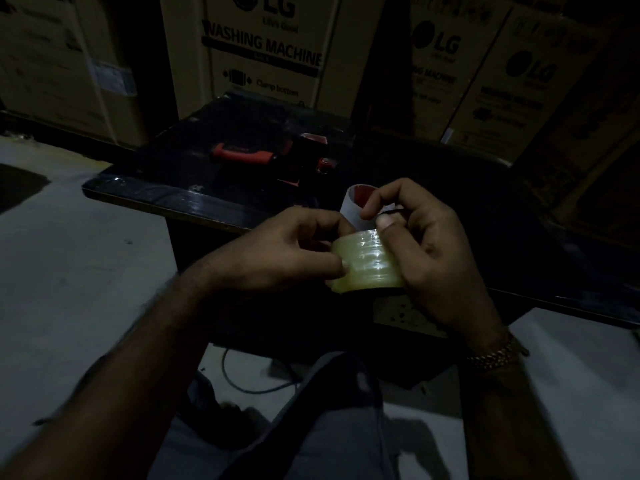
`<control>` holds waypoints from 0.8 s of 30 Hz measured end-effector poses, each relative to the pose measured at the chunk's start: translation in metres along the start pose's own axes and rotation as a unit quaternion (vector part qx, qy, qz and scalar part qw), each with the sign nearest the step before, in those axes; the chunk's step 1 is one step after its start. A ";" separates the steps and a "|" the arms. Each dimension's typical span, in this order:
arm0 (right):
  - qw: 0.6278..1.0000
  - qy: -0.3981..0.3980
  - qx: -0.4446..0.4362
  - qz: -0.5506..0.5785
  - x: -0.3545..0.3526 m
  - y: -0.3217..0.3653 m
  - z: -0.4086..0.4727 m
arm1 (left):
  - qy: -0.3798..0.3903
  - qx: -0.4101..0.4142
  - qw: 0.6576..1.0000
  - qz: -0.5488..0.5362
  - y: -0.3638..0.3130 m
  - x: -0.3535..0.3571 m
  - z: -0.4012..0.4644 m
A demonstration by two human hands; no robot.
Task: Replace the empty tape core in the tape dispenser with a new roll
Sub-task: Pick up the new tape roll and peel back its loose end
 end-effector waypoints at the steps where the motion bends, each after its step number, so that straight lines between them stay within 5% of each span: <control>1: 1.000 0.000 -0.001 0.010 -0.002 0.000 0.000 | -0.002 0.004 1.000 -0.011 0.000 0.000 -0.001; 11: 0.994 -0.046 -0.020 0.096 -0.013 -0.004 -0.002 | -0.073 0.028 0.986 -0.144 0.014 0.003 -0.006; 20: 0.997 -0.060 -0.032 0.032 0.000 0.004 -0.016 | -0.389 0.036 0.918 -0.064 0.010 -0.017 -0.016; 24: 0.994 -0.081 -0.073 -0.026 0.004 0.017 -0.026 | -0.418 0.025 0.906 -0.066 0.012 -0.024 -0.017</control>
Point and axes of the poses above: each hand's wrist, its own z-axis towards the middle knuckle, its own x-axis out of the palm, y = z × x, the point moved 10 cm from there along z, towards the middle knuckle, and after that the axes turned 11 degrees about x, right-handed, at the moved point
